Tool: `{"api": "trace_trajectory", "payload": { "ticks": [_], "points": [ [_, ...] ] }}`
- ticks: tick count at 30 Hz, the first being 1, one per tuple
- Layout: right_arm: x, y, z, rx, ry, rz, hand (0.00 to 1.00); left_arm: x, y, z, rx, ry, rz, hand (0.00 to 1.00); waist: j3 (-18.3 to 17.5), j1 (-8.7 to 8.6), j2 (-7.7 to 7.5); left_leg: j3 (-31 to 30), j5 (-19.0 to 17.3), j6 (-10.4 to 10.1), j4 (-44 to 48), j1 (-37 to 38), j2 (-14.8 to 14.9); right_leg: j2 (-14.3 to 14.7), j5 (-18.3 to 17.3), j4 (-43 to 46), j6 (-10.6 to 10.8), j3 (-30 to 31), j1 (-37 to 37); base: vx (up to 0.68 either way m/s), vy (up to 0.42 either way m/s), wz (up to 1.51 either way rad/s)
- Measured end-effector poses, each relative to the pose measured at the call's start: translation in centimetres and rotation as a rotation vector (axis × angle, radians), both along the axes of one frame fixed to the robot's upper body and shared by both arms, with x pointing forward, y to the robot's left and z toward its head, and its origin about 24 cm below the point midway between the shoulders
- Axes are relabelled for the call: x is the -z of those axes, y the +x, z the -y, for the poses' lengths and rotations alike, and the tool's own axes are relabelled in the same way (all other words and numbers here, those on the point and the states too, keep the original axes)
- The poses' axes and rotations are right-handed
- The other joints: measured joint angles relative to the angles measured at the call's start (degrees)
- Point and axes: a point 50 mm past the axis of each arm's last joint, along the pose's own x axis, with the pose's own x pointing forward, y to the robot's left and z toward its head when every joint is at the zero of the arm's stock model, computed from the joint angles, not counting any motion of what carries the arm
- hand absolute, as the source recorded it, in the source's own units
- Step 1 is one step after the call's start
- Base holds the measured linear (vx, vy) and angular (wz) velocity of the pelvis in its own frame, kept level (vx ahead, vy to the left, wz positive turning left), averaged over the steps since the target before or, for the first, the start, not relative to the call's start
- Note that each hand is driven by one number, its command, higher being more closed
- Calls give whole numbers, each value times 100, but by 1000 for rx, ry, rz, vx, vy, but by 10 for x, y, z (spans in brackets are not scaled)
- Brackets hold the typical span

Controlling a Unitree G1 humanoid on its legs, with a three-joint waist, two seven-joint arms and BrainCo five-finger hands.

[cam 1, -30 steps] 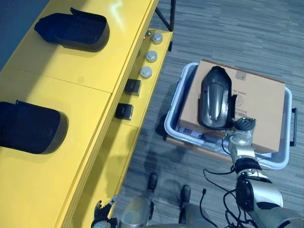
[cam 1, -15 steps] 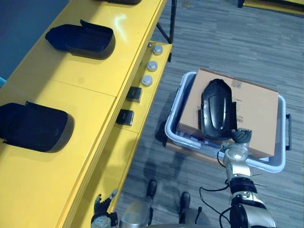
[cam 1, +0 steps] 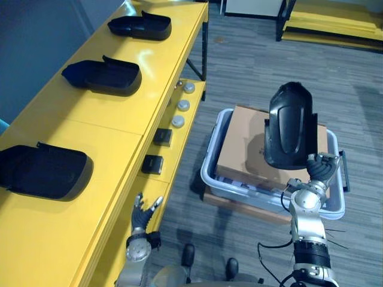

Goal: Walk over and take plastic housings, then place them on the shelf

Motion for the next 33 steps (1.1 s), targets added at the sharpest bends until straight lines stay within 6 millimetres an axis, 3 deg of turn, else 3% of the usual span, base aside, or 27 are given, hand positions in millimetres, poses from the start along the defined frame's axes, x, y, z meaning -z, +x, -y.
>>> {"api": "trace_trajectory", "payload": {
  "ticks": [6,14,17,25,26,33],
  "points": [
    [-28,-7,-43,-162,-46,163,100,-45,15,34,138,-116,207,0,-172,-34,-19,33,-2,2,-8,92,2,4,0,-21,0,35,61,-20,0,-2],
    [-39,-13,-112,-473,-98,222,100,-87,31,67,290,-194,364,0,-356,-159,-46,241,-16,21,-19,127,29,27,94,-83,-7,229,65,-38,4,-12],
    [-39,-17,-129,-559,-112,224,100,-93,33,74,313,-230,380,0,-386,-165,-57,271,-16,21,-18,127,31,31,105,-81,-4,244,34,-37,1,-6],
    [-36,-21,-146,-664,-142,218,100,-89,33,70,298,-296,337,0,-594,-196,-79,279,-15,21,-38,112,32,31,105,-80,-5,270,-13,-14,-1,-2],
    [-35,-21,-146,-667,-142,216,100,-88,33,70,299,-295,335,100,-596,-201,-81,278,-15,21,-38,112,32,32,106,-81,-6,269,-13,0,0,0],
    [-13,-23,-141,-674,-134,125,100,-85,34,66,301,-290,303,100,-705,-320,-139,277,-15,21,-41,112,31,31,110,-95,-12,270,-12,0,0,0]
  ]
}}
